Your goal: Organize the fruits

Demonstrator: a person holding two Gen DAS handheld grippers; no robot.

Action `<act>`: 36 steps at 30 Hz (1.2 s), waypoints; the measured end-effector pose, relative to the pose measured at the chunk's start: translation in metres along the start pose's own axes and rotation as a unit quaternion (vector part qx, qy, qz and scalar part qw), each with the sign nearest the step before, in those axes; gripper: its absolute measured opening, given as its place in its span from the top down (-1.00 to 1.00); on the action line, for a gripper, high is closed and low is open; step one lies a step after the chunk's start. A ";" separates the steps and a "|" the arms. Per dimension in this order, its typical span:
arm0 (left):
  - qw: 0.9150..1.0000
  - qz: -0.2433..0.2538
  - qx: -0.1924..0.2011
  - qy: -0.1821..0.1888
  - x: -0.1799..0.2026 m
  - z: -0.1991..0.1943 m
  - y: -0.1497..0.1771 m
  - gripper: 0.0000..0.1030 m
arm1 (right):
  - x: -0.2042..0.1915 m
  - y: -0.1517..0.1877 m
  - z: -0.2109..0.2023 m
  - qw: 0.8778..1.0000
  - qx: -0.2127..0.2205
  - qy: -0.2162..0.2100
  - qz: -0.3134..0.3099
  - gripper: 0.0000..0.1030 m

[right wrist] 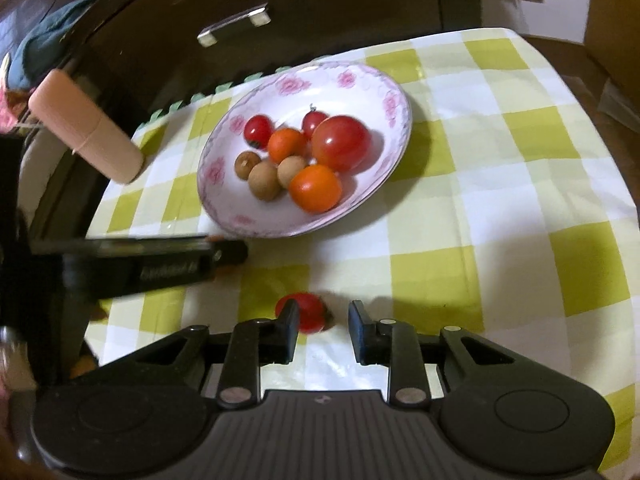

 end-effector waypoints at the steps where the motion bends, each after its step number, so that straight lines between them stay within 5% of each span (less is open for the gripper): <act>1: 1.000 0.000 0.000 -0.001 -0.001 -0.003 0.001 0.24 | 0.000 0.000 -0.001 1.000 0.001 0.002 0.002 0.50; 21: 0.999 0.008 -0.028 0.021 -0.005 -0.031 0.042 0.21 | 0.001 0.002 -0.010 0.999 0.016 -0.015 0.044 0.39; 26: 0.999 0.003 -0.028 0.023 -0.008 -0.029 0.042 0.21 | 0.004 0.006 0.011 0.998 -0.009 -0.032 0.060 0.37; 36: 1.000 0.002 -0.019 0.015 -0.009 -0.032 0.042 0.07 | 0.001 0.021 -0.019 0.995 -0.033 -0.063 0.072 0.37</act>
Point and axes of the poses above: each gripper's, at about its wrist camera, not at the fingertips, and z roughly the way its jaws point, x to its right, y to its underside, the point moved 3 cm from there along z, roughly the way its jaws point
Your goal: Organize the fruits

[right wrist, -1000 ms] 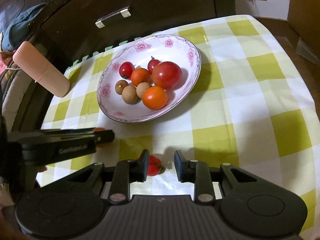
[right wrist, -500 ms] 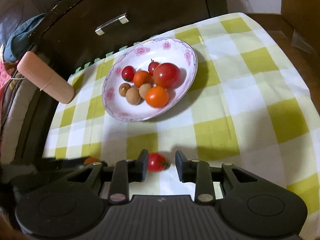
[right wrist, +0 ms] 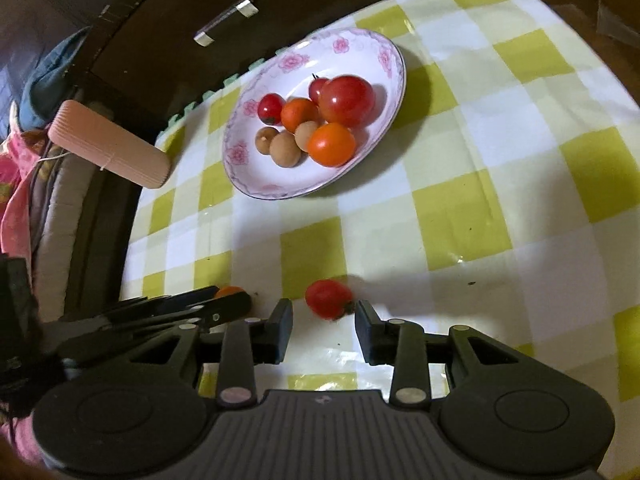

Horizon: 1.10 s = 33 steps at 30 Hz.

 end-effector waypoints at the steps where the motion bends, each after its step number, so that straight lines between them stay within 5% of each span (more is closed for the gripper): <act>1: 1.000 -0.002 0.001 0.000 0.000 -0.001 0.000 0.04 | -0.003 0.000 -0.002 1.000 0.004 0.010 -0.014 0.37; 11: 1.000 -0.004 -0.004 0.002 -0.001 0.000 0.001 -0.05 | -0.040 0.011 0.022 0.979 -0.045 0.053 -0.194 0.35; 27: 1.000 -0.016 -0.005 0.007 -0.005 -0.001 0.000 -0.25 | -0.048 0.011 0.034 0.970 -0.030 0.077 -0.230 0.35; 33: 1.000 -0.014 -0.008 0.009 -0.003 -0.001 0.001 -0.26 | -0.040 0.021 0.024 0.980 -0.043 0.058 -0.186 0.48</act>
Point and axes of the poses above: each gripper's, at about its wrist camera, not at the fingertips, and z roughly the way its jaws point, x to its right, y to its underside, the point moved 3 cm from there along z, roughly the way its jaws point
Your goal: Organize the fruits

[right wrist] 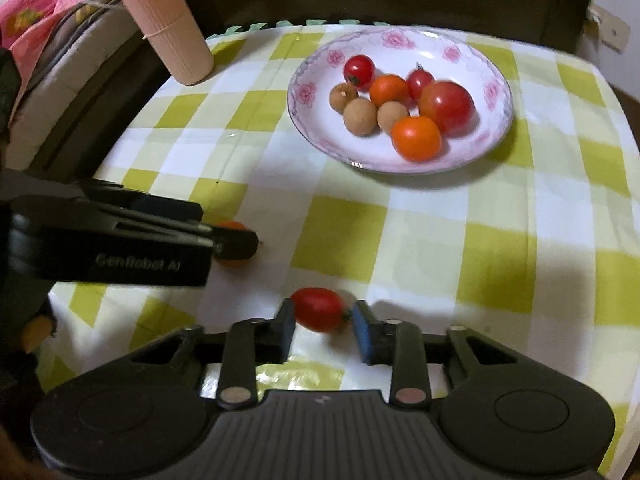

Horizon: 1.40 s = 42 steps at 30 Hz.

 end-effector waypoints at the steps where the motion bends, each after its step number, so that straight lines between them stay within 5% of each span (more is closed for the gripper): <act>1: 1.000 0.002 -0.001 0.000 0.001 0.001 0.000 -0.26 | 0.003 0.002 -0.002 1.000 -0.001 -0.001 0.013 0.48; 7: 1.000 0.000 0.005 0.004 0.001 -0.004 -0.001 -0.26 | 0.006 0.021 -0.008 0.999 -0.021 -0.003 0.029 0.47; 13: 1.000 -0.022 0.017 0.007 -0.010 -0.013 -0.007 -0.27 | -0.019 0.001 -0.023 0.996 0.016 0.022 -0.081 0.42; 17: 0.999 -0.036 0.022 0.011 -0.018 -0.017 -0.011 -0.28 | -0.040 -0.011 -0.011 0.975 -0.005 0.043 -0.216 0.39; 21: 0.999 -0.033 0.012 0.013 -0.017 -0.011 -0.010 -0.29 | -0.047 -0.019 0.004 0.962 -0.031 0.035 -0.270 0.39; 28: 1.000 -0.023 -0.001 0.012 -0.013 -0.005 -0.005 -0.30 | -0.033 -0.004 0.024 0.972 -0.066 0.039 -0.221 0.46; 34: 1.000 -0.009 -0.014 0.003 -0.005 0.005 0.002 -0.30 | -0.012 0.006 0.009 0.990 -0.035 0.030 -0.135 0.59; 42: 1.000 0.017 -0.011 -0.015 0.004 0.014 0.005 -0.27 | -0.006 0.020 0.002 0.995 -0.028 0.036 -0.093 0.58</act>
Point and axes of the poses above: each gripper's, at about its wrist camera, not at the fingertips, and z roughly the way its jaws point, x to its right, y to its underside, the point moved 3 cm from there along z, roughly the way its jaws point
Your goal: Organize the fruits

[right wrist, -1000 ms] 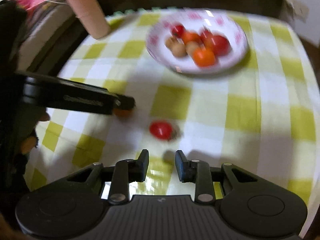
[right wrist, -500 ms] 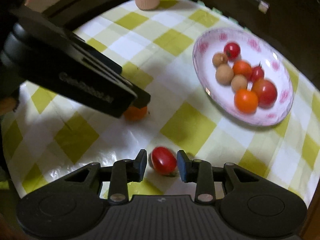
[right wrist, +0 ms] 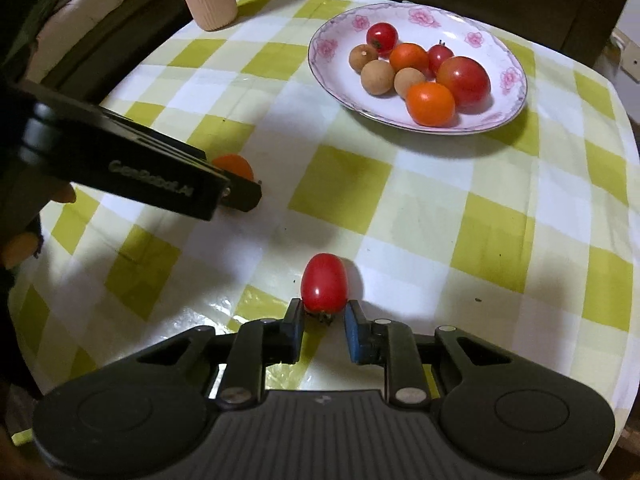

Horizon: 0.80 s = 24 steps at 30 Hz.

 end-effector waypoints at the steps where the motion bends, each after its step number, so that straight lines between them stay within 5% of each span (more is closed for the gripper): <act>1: 1.000 0.005 0.002 -0.005 0.001 0.000 0.000 -0.22 | 0.000 0.000 0.000 1.000 -0.002 0.001 0.000 0.58; 8: 1.000 0.020 0.005 -0.011 0.006 -0.001 0.001 0.18 | 0.002 -0.009 -0.002 1.000 0.008 -0.002 0.003 0.36; 24: 0.999 0.036 0.004 -0.010 0.011 0.002 0.006 0.06 | 0.001 -0.013 0.008 1.000 0.006 0.007 0.000 0.28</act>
Point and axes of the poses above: each gripper's, at about its wrist camera, not at the fingertips, and z roughly the way its jaws point, x to its right, y to its underside, the point moved 3 cm from there along z, roughly the way its jaws point
